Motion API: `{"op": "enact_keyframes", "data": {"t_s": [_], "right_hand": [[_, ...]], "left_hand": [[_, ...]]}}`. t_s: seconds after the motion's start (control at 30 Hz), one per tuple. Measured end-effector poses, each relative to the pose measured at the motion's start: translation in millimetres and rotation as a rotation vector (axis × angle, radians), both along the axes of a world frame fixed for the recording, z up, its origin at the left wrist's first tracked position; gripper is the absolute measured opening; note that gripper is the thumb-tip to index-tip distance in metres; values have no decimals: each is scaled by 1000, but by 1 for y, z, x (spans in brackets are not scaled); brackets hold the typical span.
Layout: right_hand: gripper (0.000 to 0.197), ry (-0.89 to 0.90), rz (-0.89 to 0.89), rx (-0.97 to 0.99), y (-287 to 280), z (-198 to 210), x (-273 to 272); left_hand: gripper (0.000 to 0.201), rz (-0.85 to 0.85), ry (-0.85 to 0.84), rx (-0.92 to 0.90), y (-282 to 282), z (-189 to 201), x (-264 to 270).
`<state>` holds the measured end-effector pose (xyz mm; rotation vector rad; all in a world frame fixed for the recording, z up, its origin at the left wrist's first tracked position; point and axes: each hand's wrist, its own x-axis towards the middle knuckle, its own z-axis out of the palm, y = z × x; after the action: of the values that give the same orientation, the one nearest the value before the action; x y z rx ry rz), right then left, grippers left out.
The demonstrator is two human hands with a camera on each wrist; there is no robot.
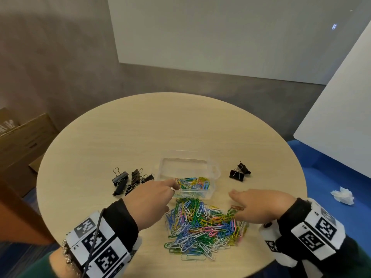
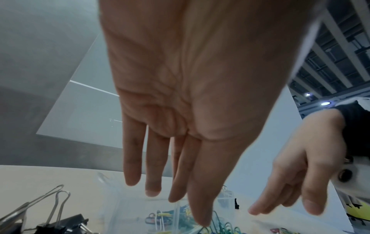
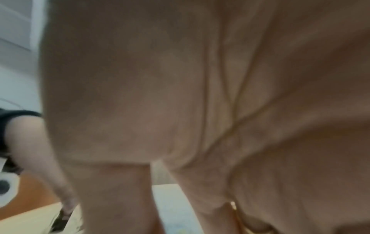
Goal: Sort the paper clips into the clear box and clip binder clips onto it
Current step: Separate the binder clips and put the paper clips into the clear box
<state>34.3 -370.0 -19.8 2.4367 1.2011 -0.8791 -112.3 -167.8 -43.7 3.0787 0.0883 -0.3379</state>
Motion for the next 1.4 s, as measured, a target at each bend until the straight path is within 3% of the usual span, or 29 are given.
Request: {"op": "enact_keyframes", "data": {"t_s": [0.1, 0.23, 0.33, 0.43, 0.5, 0.6, 0.77, 1.07, 1.2, 1.4], "right_hand": [[60, 30, 36, -47, -4, -12, -8], [70, 120, 73, 39, -6, -4, -10], [72, 2, -46, 105, -12, 3, 5], [57, -81, -176, 81, -17, 5, 12], [58, -50, -231, 52, -16, 0, 9], [67, 29, -225, 52, -9, -14, -1], [58, 47, -100, 255, 7, -32, -13], [10, -27, -58, 504, 8, -36, 3], [7, 79, -87, 520, 7, -29, 9], [7, 240, -156, 673, 13, 3, 24]], "left_hand": [[32, -10, 7, 8, 0, 1, 0], [36, -23, 24, -18, -2, 6, -2], [37, -4, -3, -53, -4, 14, -4], [38, 1, -134, -42, -9, 24, -7], [44, -21, -171, -75, -15, 26, -8], [66, -63, -88, -208, -26, 18, -10], [81, -149, -12, -182, -38, -8, -6], [48, -100, -22, -127, -38, -20, -3], [31, -75, -30, -142, -37, -18, -2], [30, -71, -46, -159, -33, -15, 0]]}}
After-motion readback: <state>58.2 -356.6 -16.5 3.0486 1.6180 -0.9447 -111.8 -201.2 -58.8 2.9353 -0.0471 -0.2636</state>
